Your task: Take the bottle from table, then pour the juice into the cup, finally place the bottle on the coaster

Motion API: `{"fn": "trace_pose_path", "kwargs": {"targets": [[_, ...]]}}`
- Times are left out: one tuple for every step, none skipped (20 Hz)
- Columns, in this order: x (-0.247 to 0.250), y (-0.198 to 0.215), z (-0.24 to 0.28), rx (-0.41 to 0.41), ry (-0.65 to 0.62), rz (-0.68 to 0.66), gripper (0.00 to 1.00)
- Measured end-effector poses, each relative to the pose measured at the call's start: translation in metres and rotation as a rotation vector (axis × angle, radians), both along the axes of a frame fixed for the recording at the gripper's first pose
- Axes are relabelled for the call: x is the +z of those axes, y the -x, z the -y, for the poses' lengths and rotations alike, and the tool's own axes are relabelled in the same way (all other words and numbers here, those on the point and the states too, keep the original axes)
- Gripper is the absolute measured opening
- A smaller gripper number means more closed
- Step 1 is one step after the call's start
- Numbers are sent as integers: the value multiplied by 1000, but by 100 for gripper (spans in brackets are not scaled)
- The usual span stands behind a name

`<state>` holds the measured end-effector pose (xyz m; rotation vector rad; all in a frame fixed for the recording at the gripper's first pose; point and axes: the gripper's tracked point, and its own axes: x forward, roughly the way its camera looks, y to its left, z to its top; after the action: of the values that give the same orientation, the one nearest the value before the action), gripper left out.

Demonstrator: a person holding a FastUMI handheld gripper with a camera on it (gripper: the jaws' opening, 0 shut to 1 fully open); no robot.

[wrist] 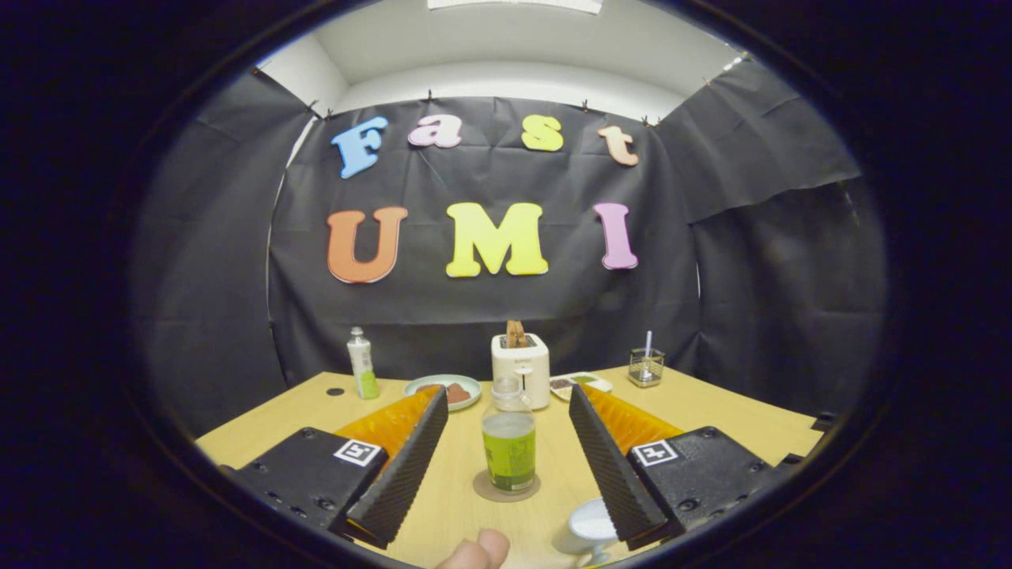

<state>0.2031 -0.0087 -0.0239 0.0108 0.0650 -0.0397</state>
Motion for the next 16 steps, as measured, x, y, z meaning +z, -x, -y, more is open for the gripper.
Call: {"fn": "trace_pose_path", "kwargs": {"targets": [[10,12,1,1,18,0,100],[19,23,5,-2,29,2,100],[30,35,8,-2,29,9,100],[50,48,6,-6,27,16,100],[62,59,10,-9,21,19,100],[71,69,13,-9,8,19,100],[78,79,15,-5,-7,18,100],[83,88,18,-2,-22,14,100],[86,98,22,5,-35,4,100],[86,108,24,22,-50,-5,100],[86,117,26,31,-61,-15,100],[81,127,33,29,-63,-31,100],[76,135,37,32,-63,-45,100],[72,143,38,41,-65,-55,100],[70,150,38,56,-59,-57,100],[67,157,43,53,-48,-59,100]]}}
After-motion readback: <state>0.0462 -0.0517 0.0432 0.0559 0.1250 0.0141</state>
